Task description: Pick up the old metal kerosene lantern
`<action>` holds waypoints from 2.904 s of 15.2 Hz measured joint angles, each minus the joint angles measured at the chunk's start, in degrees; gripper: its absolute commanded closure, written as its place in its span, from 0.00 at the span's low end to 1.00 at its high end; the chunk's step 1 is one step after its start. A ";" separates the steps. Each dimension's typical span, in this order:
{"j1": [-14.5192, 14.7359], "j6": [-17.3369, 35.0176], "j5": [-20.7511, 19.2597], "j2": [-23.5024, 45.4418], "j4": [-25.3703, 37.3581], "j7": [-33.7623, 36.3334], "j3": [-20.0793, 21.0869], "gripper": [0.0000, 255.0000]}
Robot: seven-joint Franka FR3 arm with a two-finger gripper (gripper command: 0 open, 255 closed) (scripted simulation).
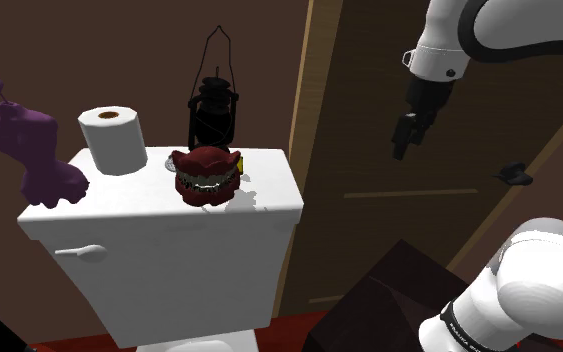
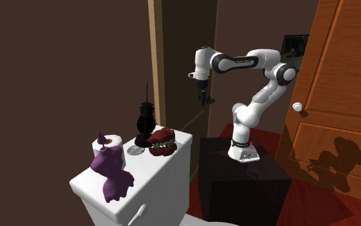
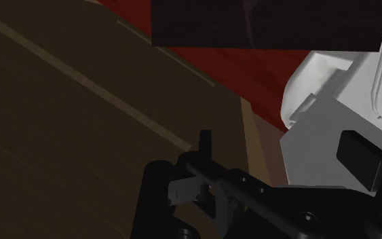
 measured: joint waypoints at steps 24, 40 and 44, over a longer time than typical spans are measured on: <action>4.37 9.05 -6.73 32.76 34.63 13.41 18.30 0.00; 10.53 6.03 -22.05 53.31 58.17 21.86 26.51 0.00; 10.22 7.98 -21.84 52.61 55.58 22.48 26.40 1.00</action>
